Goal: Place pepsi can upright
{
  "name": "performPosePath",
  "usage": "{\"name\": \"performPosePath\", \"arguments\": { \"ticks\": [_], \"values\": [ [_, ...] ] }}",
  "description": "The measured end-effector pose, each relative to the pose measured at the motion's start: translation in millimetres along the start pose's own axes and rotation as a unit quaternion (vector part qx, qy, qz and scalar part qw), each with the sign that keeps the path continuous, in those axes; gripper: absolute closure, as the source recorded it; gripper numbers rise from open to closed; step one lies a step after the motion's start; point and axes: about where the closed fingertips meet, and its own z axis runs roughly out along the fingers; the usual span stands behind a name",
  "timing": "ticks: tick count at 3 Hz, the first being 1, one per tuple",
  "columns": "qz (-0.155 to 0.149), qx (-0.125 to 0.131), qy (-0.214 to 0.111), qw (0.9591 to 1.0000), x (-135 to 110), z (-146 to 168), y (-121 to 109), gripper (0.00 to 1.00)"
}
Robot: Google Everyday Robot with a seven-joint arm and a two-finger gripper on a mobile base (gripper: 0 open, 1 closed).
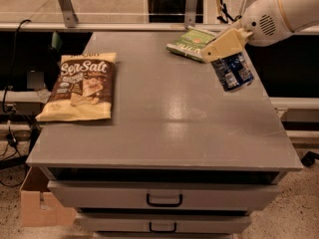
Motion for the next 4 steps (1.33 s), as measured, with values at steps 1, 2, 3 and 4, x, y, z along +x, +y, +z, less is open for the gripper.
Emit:
{"name": "performPosePath", "arguments": {
  "ticks": [1, 2, 3, 4],
  "values": [
    [-0.001, -0.001, -0.001, 1.0000, 0, 1, 0, 1.00],
    [-0.033, -0.017, -0.068, 0.9970, -18, -6, -4, 1.00],
    [-0.094, -0.068, -0.165, 0.9794, -47, -11, -8, 1.00],
    [-0.176, -0.126, -0.231, 0.9486, -64, -10, -4, 1.00]
  ]
}}
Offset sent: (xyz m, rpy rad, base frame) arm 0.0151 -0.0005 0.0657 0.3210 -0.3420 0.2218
